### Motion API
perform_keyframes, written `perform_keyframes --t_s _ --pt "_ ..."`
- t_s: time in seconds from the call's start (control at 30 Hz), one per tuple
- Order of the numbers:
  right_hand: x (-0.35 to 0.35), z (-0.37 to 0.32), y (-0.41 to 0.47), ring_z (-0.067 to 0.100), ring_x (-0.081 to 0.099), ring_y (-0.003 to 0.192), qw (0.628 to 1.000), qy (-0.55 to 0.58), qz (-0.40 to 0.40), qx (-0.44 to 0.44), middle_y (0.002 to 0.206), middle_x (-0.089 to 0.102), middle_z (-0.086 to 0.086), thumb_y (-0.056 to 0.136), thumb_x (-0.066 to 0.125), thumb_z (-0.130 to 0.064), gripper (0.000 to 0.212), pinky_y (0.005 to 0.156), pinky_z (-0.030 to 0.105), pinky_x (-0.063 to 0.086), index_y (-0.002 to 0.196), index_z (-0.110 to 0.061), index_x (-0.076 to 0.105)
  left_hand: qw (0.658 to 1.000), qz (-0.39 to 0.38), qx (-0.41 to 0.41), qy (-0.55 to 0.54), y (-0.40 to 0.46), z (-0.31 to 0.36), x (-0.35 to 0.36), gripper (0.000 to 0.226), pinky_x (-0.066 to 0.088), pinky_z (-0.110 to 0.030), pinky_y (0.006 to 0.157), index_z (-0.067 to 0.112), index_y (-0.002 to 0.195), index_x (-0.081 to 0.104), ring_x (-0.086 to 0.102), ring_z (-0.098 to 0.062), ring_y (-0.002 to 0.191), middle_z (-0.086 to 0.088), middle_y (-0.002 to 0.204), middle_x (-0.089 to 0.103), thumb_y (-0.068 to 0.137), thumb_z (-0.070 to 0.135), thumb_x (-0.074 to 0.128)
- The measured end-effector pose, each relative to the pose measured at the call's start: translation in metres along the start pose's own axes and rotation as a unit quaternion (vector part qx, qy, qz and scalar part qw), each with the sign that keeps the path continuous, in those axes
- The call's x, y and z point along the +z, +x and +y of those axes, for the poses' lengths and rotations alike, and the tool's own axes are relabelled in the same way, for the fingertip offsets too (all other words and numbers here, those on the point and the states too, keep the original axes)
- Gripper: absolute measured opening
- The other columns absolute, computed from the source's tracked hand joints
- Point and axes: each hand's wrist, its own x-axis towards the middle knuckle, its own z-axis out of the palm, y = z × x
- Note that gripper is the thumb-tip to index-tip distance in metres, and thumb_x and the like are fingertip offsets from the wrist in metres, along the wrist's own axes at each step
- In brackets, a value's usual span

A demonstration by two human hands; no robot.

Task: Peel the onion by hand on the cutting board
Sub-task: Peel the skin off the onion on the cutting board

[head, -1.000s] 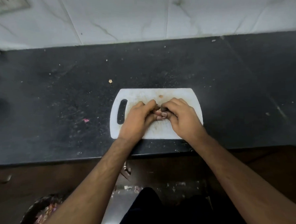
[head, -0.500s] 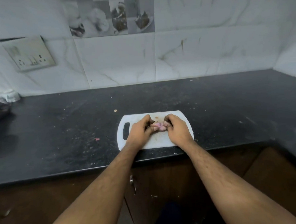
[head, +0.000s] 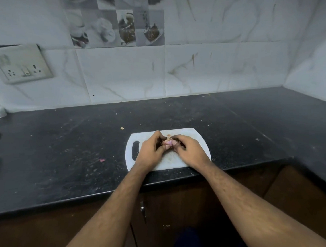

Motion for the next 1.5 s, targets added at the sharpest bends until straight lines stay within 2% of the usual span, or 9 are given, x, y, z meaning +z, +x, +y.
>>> perform_keyframes --t_s 0.17,0.37,0.53,0.73,0.87,1.03,1.2,1.37,1.5 --pt "0.000 0.002 0.003 0.009 0.063 0.116 0.999 -0.040 -0.007 -0.014 0.125 0.071 -0.009 0.101 0.047 -0.033 0.039 0.102 0.035 0.050 0.137 -0.026 0.063 1.000 -0.007 -0.004 0.004 0.003 -0.007 0.002 0.021 0.058 -0.039 0.093 0.027 0.099 0.054 0.073 -0.013 0.099 0.005 0.103 0.077 0.093 0.027 0.075" --pt "0.003 0.006 0.002 0.014 0.053 0.108 0.990 -0.121 0.004 -0.068 0.115 0.068 -0.006 0.104 0.048 -0.027 0.033 0.091 0.030 0.044 0.133 -0.022 0.062 1.000 0.002 -0.009 0.020 0.003 -0.004 0.006 0.048 0.053 -0.024 0.105 0.025 0.133 0.068 0.068 0.000 0.113 0.009 0.121 0.076 0.088 0.035 0.081" --pt "-0.004 -0.001 -0.004 0.015 0.059 0.102 0.994 -0.091 0.012 -0.052 0.107 0.071 -0.006 0.098 0.059 -0.029 0.028 0.089 0.034 0.050 0.123 -0.021 0.069 0.997 -0.016 -0.031 -0.063 0.002 -0.008 0.005 0.038 0.055 -0.027 0.103 0.023 0.122 0.071 0.070 -0.003 0.113 0.008 0.115 0.077 0.088 0.010 0.081" --pt "-0.002 -0.003 -0.004 0.014 0.065 0.089 0.996 -0.087 0.021 -0.007 0.095 0.073 -0.003 0.092 0.067 -0.028 0.021 0.082 0.037 0.056 0.111 -0.022 0.074 0.996 -0.035 -0.044 -0.068 0.005 -0.005 0.003 0.038 0.055 -0.026 0.102 0.018 0.120 0.071 0.072 -0.007 0.111 0.006 0.114 0.077 0.086 0.007 0.083" --pt "-0.003 -0.001 0.000 0.006 0.069 0.080 0.997 -0.019 0.057 0.051 0.087 0.076 -0.008 0.089 0.074 -0.027 0.017 0.078 0.032 0.059 0.104 -0.019 0.078 0.995 -0.056 -0.041 -0.072 0.002 -0.006 0.006 0.045 0.054 -0.027 0.105 0.016 0.119 0.072 0.069 -0.008 0.118 0.004 0.120 0.075 0.082 -0.009 0.078" --pt "-0.008 0.003 -0.001 0.005 0.067 0.082 0.987 0.012 0.139 0.078 0.094 0.076 -0.005 0.093 0.069 -0.019 0.017 0.073 0.011 0.049 0.107 -0.014 0.077 0.996 -0.051 -0.042 -0.062 0.002 -0.003 0.005 0.045 0.055 -0.028 0.105 0.015 0.125 0.070 0.070 -0.008 0.115 0.005 0.122 0.075 0.085 -0.001 0.080" --pt "-0.006 0.007 0.000 0.010 0.067 0.096 0.979 0.003 0.173 0.103 0.108 0.076 -0.001 0.096 0.061 -0.009 0.024 0.081 0.014 0.047 0.115 -0.013 0.075 0.994 -0.062 -0.058 -0.065 0.002 -0.002 0.005 0.041 0.053 -0.030 0.108 0.017 0.126 0.067 0.068 -0.005 0.119 0.006 0.125 0.073 0.089 0.000 0.075" --pt "-0.004 0.004 0.002 0.013 0.046 0.127 0.998 -0.043 0.047 -0.002 0.139 0.055 -0.007 0.103 0.048 -0.021 0.041 0.105 0.028 0.038 0.143 -0.022 0.056 0.993 -0.053 -0.059 -0.085 0.002 -0.001 0.005 0.039 0.053 -0.031 0.108 0.014 0.123 0.065 0.069 -0.008 0.117 0.003 0.121 0.073 0.090 -0.002 0.075" --pt "0.002 0.008 0.001 0.013 0.061 0.104 0.996 -0.087 -0.014 -0.025 0.116 0.068 -0.012 0.105 0.039 -0.047 0.035 0.097 0.035 0.041 0.136 -0.039 0.054 0.980 -0.037 -0.060 -0.186 0.001 -0.001 -0.001 0.043 0.054 -0.032 0.104 0.008 0.125 0.058 0.070 -0.021 0.119 -0.007 0.122 0.074 0.087 -0.001 0.076"
